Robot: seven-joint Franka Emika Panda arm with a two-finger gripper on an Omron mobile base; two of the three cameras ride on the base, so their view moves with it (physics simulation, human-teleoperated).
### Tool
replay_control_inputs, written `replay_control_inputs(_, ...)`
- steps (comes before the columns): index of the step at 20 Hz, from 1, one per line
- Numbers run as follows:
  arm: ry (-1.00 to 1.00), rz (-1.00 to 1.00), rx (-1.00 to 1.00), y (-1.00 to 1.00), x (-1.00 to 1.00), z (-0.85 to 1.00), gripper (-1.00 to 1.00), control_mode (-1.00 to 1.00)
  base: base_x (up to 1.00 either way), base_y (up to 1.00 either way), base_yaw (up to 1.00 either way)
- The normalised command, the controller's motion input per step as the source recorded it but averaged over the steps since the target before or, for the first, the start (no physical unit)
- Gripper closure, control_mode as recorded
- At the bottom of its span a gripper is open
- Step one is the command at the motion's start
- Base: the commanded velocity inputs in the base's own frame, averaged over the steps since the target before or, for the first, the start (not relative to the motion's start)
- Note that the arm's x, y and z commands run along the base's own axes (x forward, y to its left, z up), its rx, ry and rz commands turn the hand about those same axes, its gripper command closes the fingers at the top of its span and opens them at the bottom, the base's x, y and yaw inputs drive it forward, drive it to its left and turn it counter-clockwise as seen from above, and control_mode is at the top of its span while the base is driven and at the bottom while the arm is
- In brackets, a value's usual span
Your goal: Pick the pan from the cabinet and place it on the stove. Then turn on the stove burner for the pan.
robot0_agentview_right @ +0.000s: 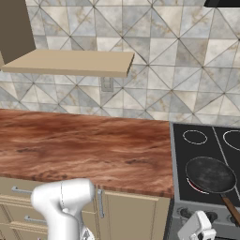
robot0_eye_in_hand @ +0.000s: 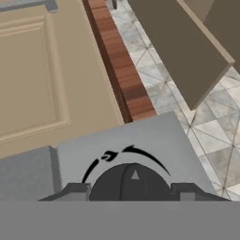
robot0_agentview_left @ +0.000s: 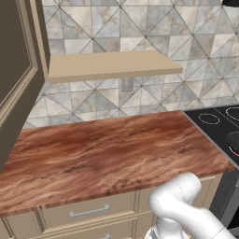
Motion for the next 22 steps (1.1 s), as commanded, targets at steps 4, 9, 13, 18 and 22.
replay_control_inputs(4, -0.09, 0.00, -0.16, 0.13, -0.09, 0.01, 1.00, -1.00, 0.00, 0.00, 0.00)
replay_control_inputs(9, -0.07, 0.00, -0.12, 0.08, -0.17, 0.04, -1.00, -1.00, 0.00, 0.00, 0.00)
replay_control_inputs(13, -0.06, 0.00, -0.08, -0.01, -0.33, 0.06, -1.00, -1.00, 0.00, 0.00, 0.00)
replay_control_inputs(18, -0.03, -0.01, -0.05, -0.03, -0.46, 0.05, -1.00, -1.00, 0.00, 0.00, 0.00)
replay_control_inputs(22, -0.01, -0.02, -0.04, -0.01, -0.54, 0.10, -1.00, -1.00, 0.00, 0.00, 0.00)
